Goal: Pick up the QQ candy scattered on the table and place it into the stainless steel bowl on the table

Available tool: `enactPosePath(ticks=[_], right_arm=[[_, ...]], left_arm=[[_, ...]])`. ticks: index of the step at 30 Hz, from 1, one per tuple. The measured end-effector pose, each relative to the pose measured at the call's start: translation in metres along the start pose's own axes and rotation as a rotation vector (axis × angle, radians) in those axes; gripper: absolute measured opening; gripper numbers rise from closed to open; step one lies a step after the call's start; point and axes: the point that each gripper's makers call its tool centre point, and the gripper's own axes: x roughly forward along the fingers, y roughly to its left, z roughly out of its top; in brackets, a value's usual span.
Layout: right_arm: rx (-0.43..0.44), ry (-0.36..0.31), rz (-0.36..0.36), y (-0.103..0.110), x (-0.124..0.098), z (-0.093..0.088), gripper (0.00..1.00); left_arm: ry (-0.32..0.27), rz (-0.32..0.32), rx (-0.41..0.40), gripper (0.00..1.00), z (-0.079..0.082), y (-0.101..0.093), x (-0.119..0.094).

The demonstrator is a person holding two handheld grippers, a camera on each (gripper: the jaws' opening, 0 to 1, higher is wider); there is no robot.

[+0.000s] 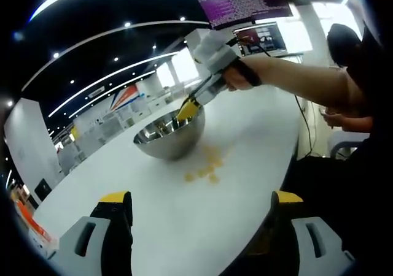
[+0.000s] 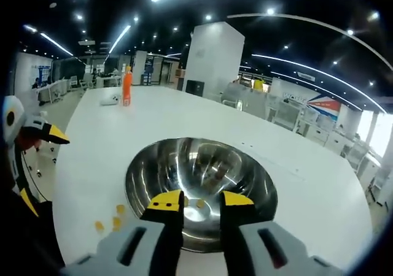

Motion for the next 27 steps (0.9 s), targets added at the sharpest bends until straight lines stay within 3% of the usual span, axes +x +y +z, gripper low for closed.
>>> enactPosePath(ticks=[9,15,27], right_arm=[[-0.023,-0.059,-0.018,-0.003,-0.017,0.03,0.22],[-0.061,-0.115,-0.019,0.003,-0.033,0.058,0.22],[-0.145,-0.182,-0.005,0.019,-0.055,0.095,0.22]], left_arm=[[-0.003,-0.002,0.004,0.94,0.002,-0.001,0.001],[-0.003,0.0,0.005,0.94,0.003,0.0,0.0],[-0.004,0.001,0.007,0.94,0.003,-0.001,0.0]])
